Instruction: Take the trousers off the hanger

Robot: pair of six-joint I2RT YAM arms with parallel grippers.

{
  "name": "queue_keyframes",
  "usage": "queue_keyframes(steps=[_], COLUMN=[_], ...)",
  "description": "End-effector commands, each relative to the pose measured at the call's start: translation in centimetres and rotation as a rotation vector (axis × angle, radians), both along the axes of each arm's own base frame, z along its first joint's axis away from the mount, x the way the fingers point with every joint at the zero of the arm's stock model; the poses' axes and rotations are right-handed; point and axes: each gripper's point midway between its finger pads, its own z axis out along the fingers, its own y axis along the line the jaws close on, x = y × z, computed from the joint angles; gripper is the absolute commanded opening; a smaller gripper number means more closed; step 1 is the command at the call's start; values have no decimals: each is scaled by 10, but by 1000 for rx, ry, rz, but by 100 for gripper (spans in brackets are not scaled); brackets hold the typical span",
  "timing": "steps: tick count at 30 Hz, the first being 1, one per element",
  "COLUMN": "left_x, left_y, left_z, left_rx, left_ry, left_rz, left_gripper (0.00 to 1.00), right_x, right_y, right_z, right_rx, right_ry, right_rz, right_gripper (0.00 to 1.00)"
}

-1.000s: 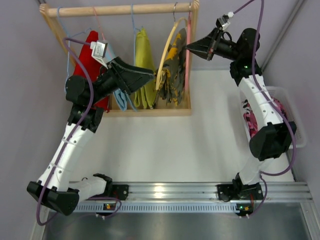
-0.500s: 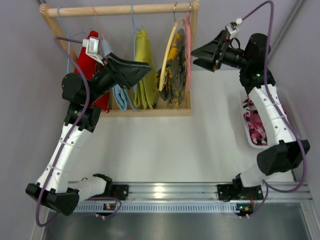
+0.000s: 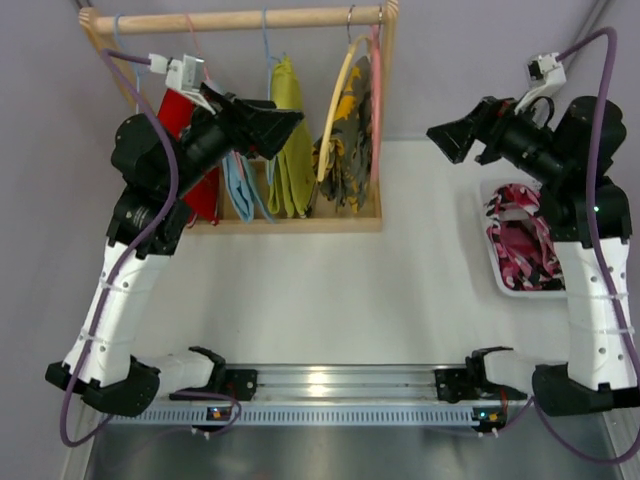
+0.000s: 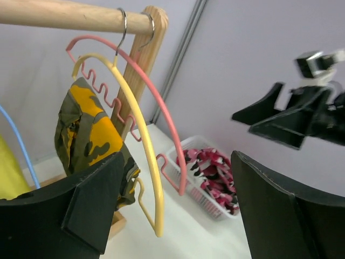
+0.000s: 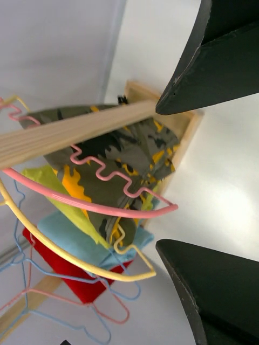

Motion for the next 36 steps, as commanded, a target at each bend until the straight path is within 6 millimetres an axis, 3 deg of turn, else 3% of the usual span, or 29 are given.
queue_keyframes(steps=[1, 2, 3, 5, 6, 7, 9, 10, 13, 18, 23, 28, 32, 36], left_x=[10, 25, 22, 33, 51, 51, 69, 69, 75, 87, 95, 97, 114, 126], left_y=[-13, -17, -27, -30, -41, -39, -45, -45, -55, -72, -79, -85, -80, -81], left_z=[-15, -30, -21, -31, -47, -28, -41, -32, -37, -73, -87, -83, -93, -99], left_rx=[162, 228, 240, 331, 384, 375, 450, 446, 511, 614, 619, 575, 525, 513], left_ry=[-59, -38, -58, -54, -13, -38, -9, -29, -63, -24, 12, 21, 90, 112], left_rz=[71, 120, 114, 172, 220, 255, 326, 344, 355, 362, 360, 332, 327, 328], left_gripper=[86, 86, 87, 87, 87, 87, 88, 88, 88, 85, 76, 65, 56, 39], right_x=[-16, -18, -20, -26, -27, -30, -32, -34, -37, -33, -30, -35, -38, -40], right_y=[-39, -43, -48, -55, -57, -59, -59, -59, -59, -60, -56, -55, -55, -55], right_z=[27, 28, 27, 27, 24, 24, 22, 22, 20, 16, 12, 9, 14, 12], right_rx=[-180, -212, -230, -255, -262, -263, -260, -256, -249, -258, -241, -245, -254, -271], right_ry=[-195, -218, -216, -232, -221, -222, -212, -211, -212, -209, -204, -226, -252, -258], right_rz=[-174, -188, -206, -238, -245, -251, -249, -251, -250, -255, -238, -226, -227, -221], right_gripper=[99, 100, 99, 99, 99, 99, 99, 100, 99, 99, 99, 99, 99, 99])
